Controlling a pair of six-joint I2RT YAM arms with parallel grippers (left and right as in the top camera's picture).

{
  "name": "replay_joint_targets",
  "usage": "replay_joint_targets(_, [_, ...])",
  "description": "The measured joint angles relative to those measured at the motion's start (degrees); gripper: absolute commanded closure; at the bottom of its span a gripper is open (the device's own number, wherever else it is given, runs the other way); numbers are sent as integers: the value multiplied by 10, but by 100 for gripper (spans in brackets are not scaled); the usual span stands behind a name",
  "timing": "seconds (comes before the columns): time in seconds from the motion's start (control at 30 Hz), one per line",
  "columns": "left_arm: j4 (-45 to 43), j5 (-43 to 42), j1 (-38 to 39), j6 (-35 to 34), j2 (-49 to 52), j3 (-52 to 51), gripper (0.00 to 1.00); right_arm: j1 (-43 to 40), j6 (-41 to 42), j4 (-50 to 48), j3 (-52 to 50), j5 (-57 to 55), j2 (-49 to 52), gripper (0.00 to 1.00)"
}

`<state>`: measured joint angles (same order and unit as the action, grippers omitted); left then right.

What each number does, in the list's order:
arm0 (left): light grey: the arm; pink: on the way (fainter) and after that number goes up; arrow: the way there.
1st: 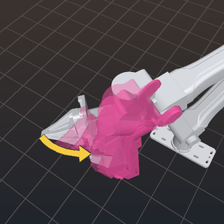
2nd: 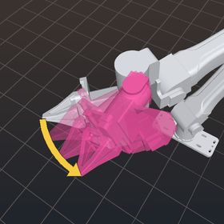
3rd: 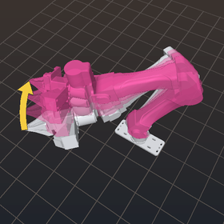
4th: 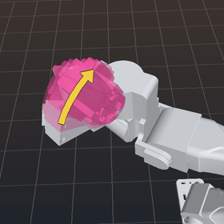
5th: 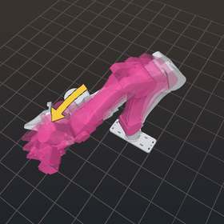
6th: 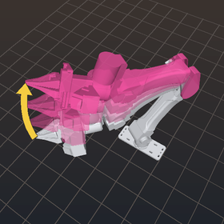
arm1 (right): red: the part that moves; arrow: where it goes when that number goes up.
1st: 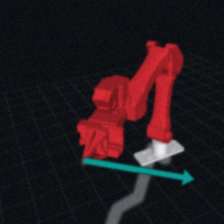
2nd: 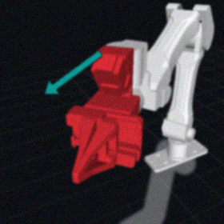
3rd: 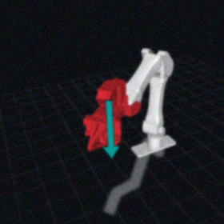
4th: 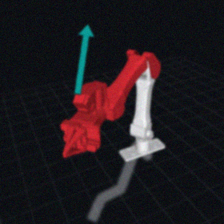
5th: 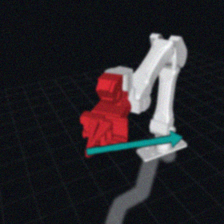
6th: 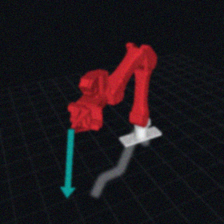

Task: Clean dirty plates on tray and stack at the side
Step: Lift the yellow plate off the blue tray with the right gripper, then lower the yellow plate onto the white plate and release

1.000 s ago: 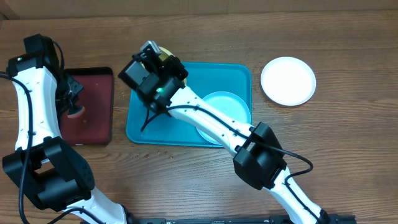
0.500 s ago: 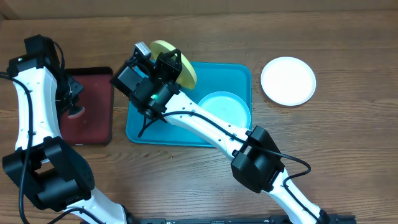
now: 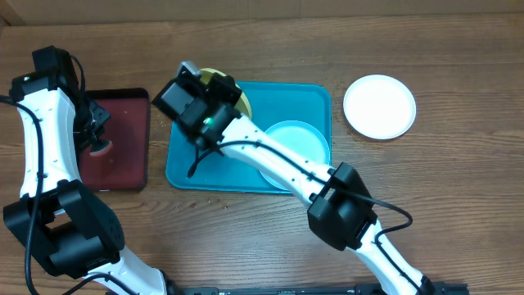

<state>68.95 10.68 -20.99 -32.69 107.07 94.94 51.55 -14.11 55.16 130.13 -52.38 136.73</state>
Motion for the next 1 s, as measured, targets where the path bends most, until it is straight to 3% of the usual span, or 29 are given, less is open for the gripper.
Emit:
replay_joint_targets(0.17, [-2,0,0,0,0,0,96,-96,61,75,0,213,-26,96])
replay_joint_targets(0.33, [-6,-5,0,0,0,0,96,-279,99,127,0,508,-59,96])
replay_joint_targets(0.43, [-8,-9,0,0,0,0,96,-380,135,165,0,597,-63,96])
replay_joint_targets(0.73, [-9,-15,0,0,0,0,96,-558,177,271,-1,661,-63,96])
replay_joint_targets(1.0, [-10,-24,0,0,0,0,96,-632,185,244,-87,631,-64,96])
